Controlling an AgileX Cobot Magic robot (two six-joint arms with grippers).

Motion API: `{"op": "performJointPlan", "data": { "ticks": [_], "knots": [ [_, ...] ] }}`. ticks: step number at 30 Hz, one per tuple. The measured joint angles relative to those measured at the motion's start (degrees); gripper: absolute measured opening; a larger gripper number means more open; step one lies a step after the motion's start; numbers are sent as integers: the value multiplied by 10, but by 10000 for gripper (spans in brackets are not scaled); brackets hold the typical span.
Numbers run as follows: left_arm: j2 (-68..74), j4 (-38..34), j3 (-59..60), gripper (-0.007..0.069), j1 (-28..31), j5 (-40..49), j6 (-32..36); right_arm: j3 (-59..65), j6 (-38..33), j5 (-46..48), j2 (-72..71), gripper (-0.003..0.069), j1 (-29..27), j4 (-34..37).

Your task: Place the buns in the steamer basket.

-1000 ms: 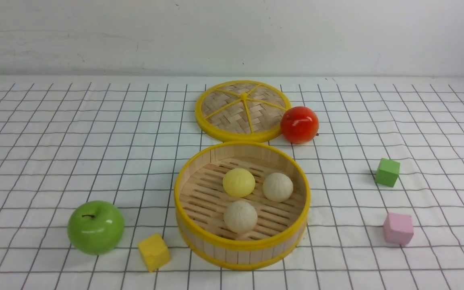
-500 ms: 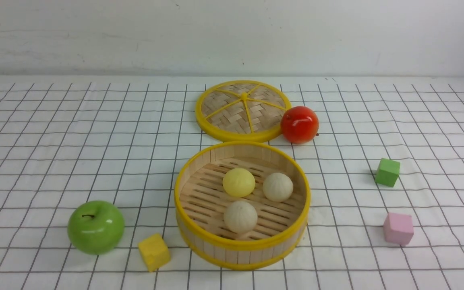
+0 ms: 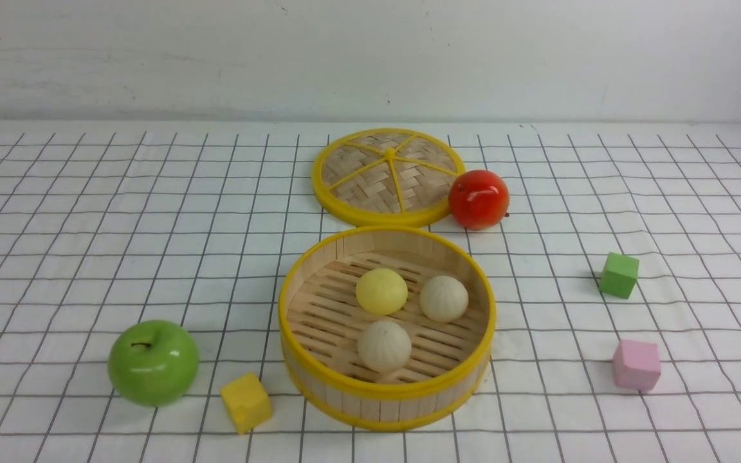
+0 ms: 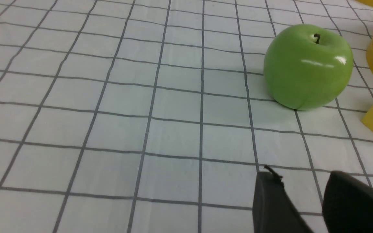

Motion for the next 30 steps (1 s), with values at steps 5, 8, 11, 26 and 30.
{"op": "performJointPlan", "data": {
  "ticks": [5,8,11,26,30],
  "knots": [
    [0,0,0,235,0,0,0,1,0,-5,0,-13,0,0],
    [0,0,0,236,0,0,0,1,0,-5,0,-10,0,0],
    [0,0,0,237,0,0,0,1,-1,-6,0,-8,0,0],
    [0,0,0,237,0,0,0,1,-1,-6,0,3,0,0],
    [0,0,0,237,0,0,0,1,-1,-6,0,8,0,0]
  ]
}}
